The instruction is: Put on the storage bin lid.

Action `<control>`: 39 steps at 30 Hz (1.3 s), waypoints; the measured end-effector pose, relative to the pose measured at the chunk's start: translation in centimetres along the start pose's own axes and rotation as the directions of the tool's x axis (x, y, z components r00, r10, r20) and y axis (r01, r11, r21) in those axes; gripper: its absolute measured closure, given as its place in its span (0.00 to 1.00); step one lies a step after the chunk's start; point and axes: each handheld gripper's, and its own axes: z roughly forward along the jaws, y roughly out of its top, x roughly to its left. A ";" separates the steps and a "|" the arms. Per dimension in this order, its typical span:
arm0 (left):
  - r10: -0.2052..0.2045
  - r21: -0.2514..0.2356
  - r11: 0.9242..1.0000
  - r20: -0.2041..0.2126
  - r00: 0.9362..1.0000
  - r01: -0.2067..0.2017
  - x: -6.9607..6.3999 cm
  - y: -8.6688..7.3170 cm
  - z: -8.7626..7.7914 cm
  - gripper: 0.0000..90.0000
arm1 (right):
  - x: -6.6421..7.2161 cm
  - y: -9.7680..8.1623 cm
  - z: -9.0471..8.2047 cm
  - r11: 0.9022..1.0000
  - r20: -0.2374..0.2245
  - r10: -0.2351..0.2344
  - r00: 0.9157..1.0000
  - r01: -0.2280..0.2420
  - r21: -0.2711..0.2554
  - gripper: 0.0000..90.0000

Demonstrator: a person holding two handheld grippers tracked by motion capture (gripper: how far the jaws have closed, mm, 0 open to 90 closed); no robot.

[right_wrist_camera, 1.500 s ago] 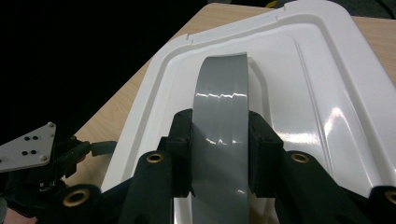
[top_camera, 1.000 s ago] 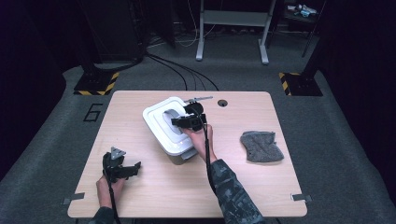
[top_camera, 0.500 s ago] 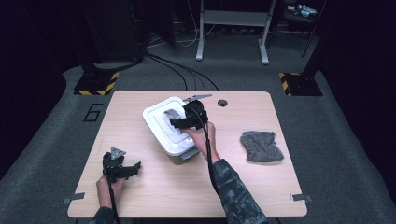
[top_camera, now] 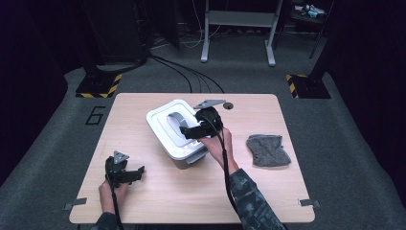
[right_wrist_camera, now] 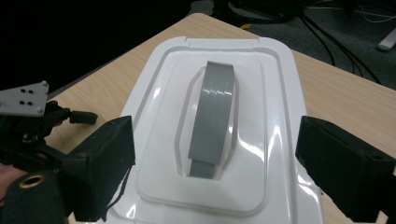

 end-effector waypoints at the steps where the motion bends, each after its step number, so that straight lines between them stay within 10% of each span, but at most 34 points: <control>1: 0.000 0.000 1.000 0.000 1.000 0.000 0.0 0.0 0.0 0.13 | 0.0 -0.1 -0.3 1.000 0.004 -0.006 1.000 0.006 -0.001 0.12; 20: 0.000 -0.001 1.000 -0.001 1.000 0.000 0.0 0.0 0.0 0.13 | -1.5 -6.9 -5.9 0.997 0.117 -0.077 0.990 0.076 0.007 0.10; 39: -0.002 -0.001 1.000 0.001 1.000 0.002 0.0 0.0 0.0 0.13 | -5.3 -19.4 -5.8 0.990 0.193 0.031 0.981 -0.057 0.132 0.07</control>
